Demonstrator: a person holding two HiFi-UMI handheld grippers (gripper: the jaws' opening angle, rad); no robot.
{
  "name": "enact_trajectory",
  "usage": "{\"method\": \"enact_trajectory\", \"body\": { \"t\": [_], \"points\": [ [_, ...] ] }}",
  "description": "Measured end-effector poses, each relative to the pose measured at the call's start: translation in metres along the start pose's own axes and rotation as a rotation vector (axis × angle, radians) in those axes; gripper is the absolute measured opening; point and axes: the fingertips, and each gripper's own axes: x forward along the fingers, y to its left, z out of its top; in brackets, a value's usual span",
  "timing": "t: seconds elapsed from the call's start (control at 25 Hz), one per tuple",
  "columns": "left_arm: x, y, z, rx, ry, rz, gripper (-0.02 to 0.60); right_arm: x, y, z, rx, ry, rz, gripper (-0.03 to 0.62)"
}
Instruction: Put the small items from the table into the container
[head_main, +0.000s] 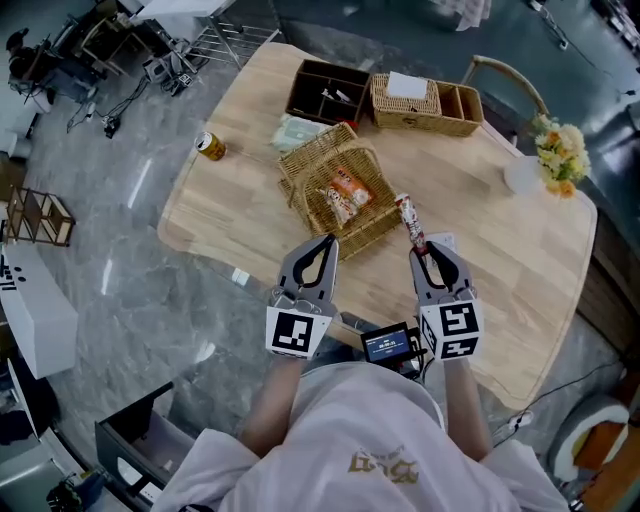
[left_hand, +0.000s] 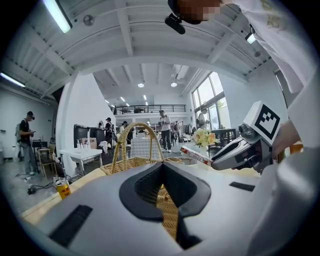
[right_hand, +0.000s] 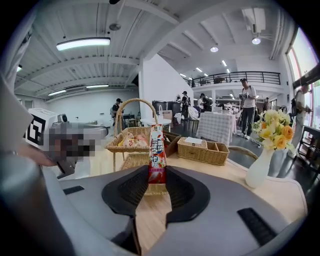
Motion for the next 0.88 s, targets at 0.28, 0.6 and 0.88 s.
{"method": "enact_trajectory", "body": {
  "t": [0.28,0.6,0.88],
  "points": [
    [-0.009,0.017,0.0,-0.007,-0.007,0.035,-0.006,0.012,0.017,0.015,-0.03,-0.007,0.039,0.121],
    [-0.018,0.036,0.001,-0.026,-0.017,0.068,-0.006,0.024,0.036,0.026,-0.053,-0.003,0.07,0.121],
    [-0.029,0.056,0.0,-0.022,-0.027,0.101,-0.006,0.039,0.052,0.039,-0.082,-0.009,0.097,0.121]
  ]
}}
